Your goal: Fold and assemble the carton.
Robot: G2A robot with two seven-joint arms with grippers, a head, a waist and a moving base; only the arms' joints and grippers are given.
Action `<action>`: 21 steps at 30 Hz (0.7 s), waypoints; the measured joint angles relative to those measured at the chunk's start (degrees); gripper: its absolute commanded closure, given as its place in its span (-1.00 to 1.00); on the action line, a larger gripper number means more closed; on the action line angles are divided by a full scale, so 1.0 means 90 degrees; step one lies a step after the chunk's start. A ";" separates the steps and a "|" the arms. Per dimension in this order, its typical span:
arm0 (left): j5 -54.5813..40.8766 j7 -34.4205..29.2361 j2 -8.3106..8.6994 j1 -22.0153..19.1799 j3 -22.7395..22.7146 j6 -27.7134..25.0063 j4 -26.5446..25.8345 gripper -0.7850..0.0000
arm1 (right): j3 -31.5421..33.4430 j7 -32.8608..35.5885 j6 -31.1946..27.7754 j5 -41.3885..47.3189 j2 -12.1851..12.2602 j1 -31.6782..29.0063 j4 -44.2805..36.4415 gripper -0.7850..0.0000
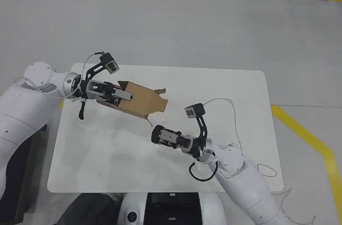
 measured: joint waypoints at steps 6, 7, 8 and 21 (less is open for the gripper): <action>0.0190 0.0150 -0.0085 0.0156 -0.0173 -0.0114 0.0024 1.00 | -0.0210 0.0294 -0.0258 0.0581 -0.0041 0.0095 -0.0020 -1.00; 0.0208 0.0154 -0.0095 0.0178 -0.0200 -0.0106 0.0019 1.00 | -0.0233 0.0299 -0.0309 0.0624 -0.0048 0.0119 -0.0004 -1.00; 0.0232 0.0142 -0.0106 0.0206 -0.0236 -0.0088 0.0012 1.00 | -0.0253 0.0283 -0.0389 0.0650 -0.0058 0.0148 0.0019 -1.00; 0.0396 -0.0259 -0.0115 0.0543 -0.0489 0.0429 -0.0280 1.00 | -0.0009 -0.0096 -0.0569 0.0478 -0.0039 0.0196 0.0009 -1.00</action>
